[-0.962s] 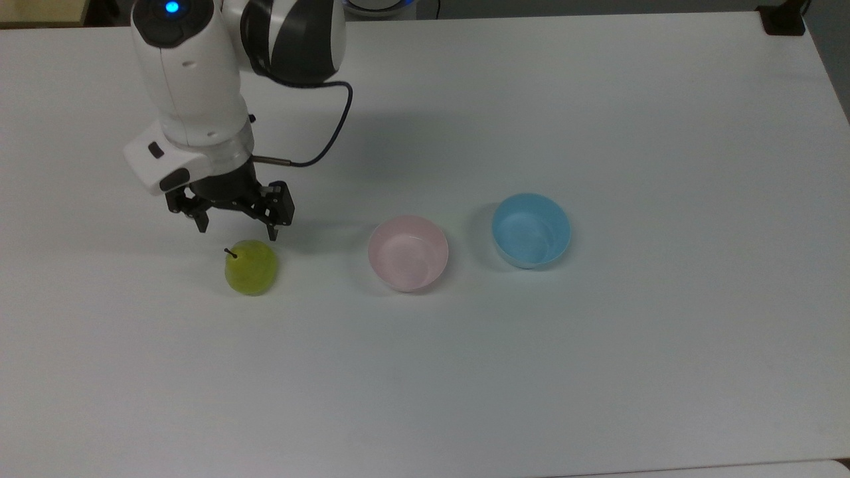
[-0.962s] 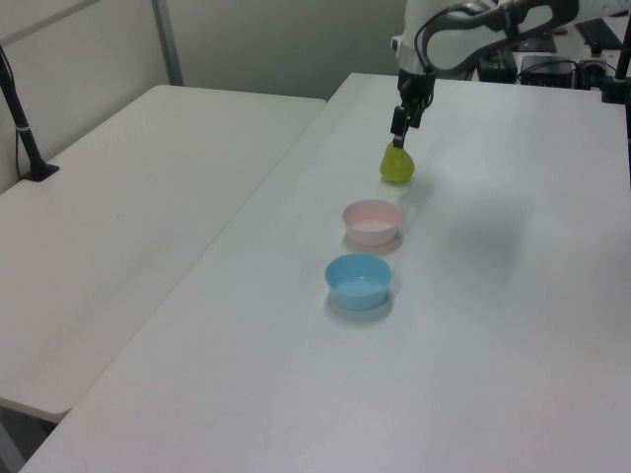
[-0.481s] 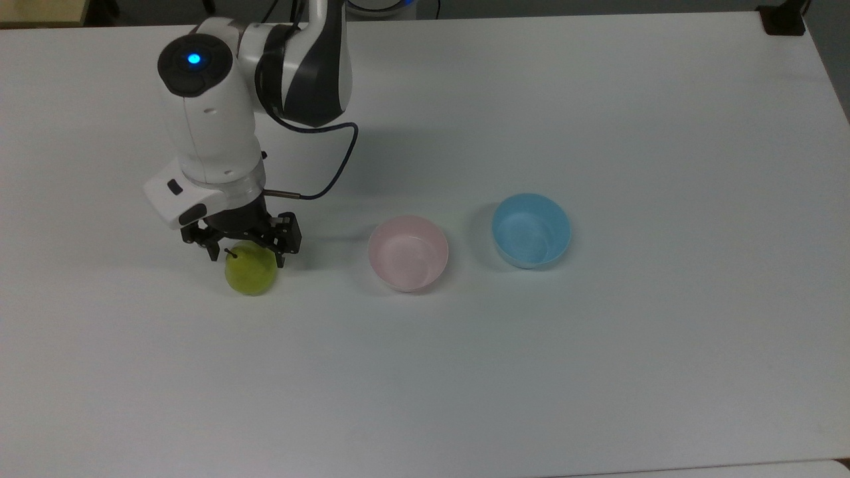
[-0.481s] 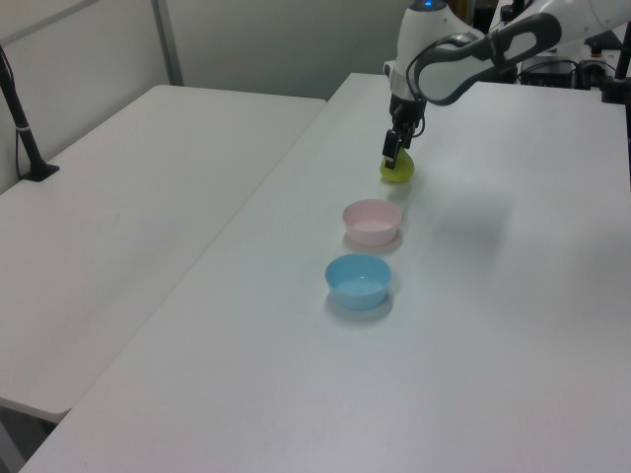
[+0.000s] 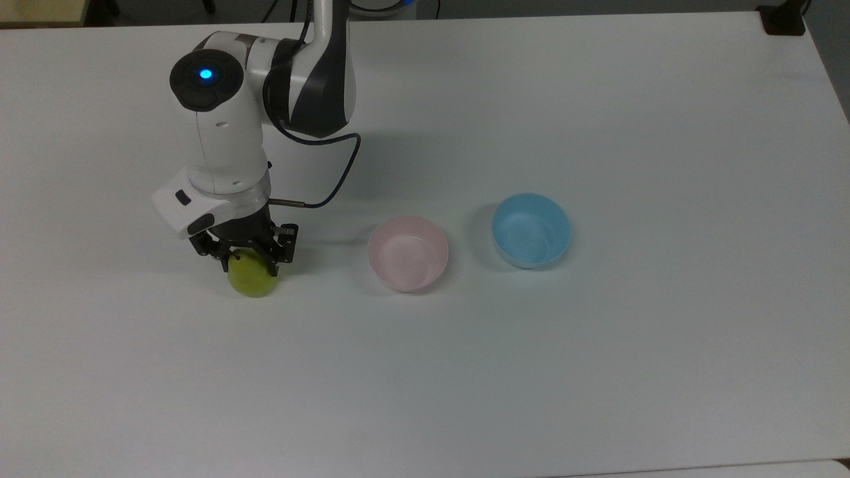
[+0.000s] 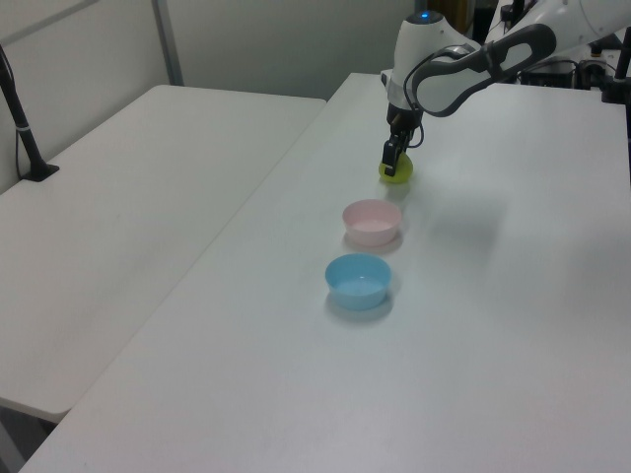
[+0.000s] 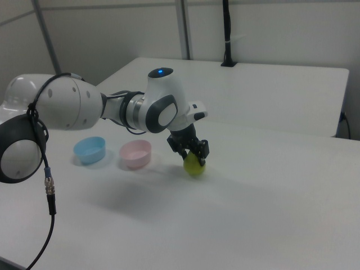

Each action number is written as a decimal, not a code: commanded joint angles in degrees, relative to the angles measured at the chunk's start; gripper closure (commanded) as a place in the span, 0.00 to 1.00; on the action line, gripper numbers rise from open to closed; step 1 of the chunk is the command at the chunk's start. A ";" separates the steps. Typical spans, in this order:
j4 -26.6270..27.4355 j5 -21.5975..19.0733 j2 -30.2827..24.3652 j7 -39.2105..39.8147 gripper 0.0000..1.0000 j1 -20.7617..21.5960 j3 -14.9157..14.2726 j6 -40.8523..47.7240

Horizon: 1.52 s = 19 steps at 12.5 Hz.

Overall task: Place the pear in the bowl
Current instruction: 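Lift the pear and carry it over the pink bowl, lowering it in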

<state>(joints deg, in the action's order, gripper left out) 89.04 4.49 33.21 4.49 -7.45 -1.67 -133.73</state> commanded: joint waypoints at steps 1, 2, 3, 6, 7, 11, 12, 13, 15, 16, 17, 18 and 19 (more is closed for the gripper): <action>1.48 0.43 -2.96 1.05 0.67 0.33 -0.35 -0.22; 3.23 0.43 -5.32 0.78 0.67 0.50 -0.26 -0.13; 4.55 0.43 -7.17 0.69 0.67 0.50 -0.18 0.05; 6.49 0.43 -11.31 0.52 0.67 1.64 0.44 4.60; 6.50 0.35 -12.89 -0.18 0.67 3.38 0.44 7.75; 7.02 0.35 -14.40 -8.95 0.67 9.27 0.35 9.98; 6.94 0.43 -14.05 -10.98 0.67 10.94 0.35 9.37; 6.93 0.43 -13.87 -11.78 0.67 11.83 0.44 8.93; 6.85 0.43 -13.61 -15.28 0.67 14.38 0.44 7.52; 6.41 0.35 -12.65 -16.52 0.67 15.52 0.44 7.52; 6.41 0.43 -12.03 -16.71 0.67 15.88 0.44 7.00; 6.49 0.43 -10.89 -16.80 0.67 15.97 0.44 4.99; 6.41 0.43 -9.75 -16.89 0.67 15.97 0.35 3.75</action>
<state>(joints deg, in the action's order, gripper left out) 94.76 4.48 21.61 -10.95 7.91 -0.58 -125.88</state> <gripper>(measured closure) 0.339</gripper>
